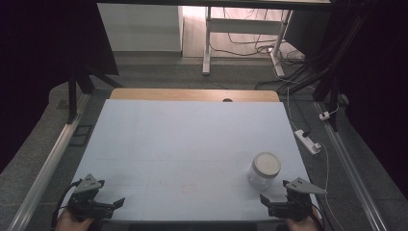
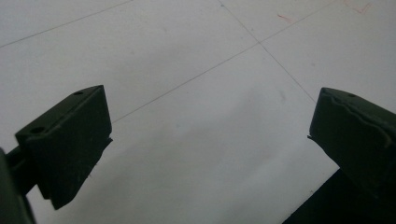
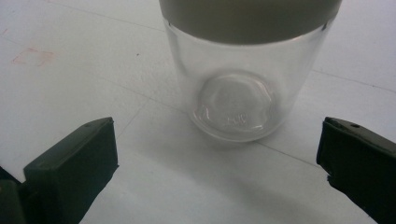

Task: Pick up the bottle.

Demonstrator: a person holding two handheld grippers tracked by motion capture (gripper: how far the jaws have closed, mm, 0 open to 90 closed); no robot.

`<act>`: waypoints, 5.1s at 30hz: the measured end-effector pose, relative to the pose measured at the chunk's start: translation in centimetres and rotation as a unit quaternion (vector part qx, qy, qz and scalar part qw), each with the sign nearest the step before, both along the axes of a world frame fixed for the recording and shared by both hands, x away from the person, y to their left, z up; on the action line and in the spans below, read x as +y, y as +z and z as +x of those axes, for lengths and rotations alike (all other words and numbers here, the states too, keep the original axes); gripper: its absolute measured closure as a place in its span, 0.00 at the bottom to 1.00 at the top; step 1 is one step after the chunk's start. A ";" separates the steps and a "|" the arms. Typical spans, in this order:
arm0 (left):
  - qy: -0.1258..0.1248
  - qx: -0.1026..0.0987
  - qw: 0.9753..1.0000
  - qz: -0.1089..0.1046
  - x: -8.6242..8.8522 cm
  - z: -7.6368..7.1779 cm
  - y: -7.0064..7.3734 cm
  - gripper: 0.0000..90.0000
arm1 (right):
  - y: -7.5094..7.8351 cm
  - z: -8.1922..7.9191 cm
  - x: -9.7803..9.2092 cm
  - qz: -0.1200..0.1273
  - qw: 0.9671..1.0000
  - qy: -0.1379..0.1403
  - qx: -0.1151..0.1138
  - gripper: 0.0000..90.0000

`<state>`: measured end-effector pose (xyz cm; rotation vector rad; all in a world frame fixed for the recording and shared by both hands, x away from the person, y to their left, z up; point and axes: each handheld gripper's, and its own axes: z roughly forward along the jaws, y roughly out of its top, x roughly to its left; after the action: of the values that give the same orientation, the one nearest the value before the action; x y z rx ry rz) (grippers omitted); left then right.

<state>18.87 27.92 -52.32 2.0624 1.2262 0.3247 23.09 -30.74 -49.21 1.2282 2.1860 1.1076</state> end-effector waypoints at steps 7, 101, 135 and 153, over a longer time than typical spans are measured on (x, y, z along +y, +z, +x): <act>0.002 0.001 1.000 -0.002 0.1 0.0 0.0 0.00 | 0.2 0.5 0.1 0.002 1.000 -0.004 0.005 0.00; 0.002 0.012 1.000 0.000 0.0 0.2 -0.1 0.00 | -0.4 6.5 2.5 -0.032 0.998 0.050 -0.021 0.07; 0.001 0.008 1.000 -0.006 0.2 0.2 -0.1 0.00 | 1.8 8.8 10.3 -0.013 0.988 0.154 -0.031 0.07; 0.002 0.008 1.000 -0.007 0.2 0.2 -0.1 0.00 | 1.8 10.3 14.6 0.006 0.981 0.193 -0.022 0.07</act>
<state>19.05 28.09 -52.41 2.0559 1.2387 0.3004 33.44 -16.12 -47.44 0.7909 2.4503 1.2781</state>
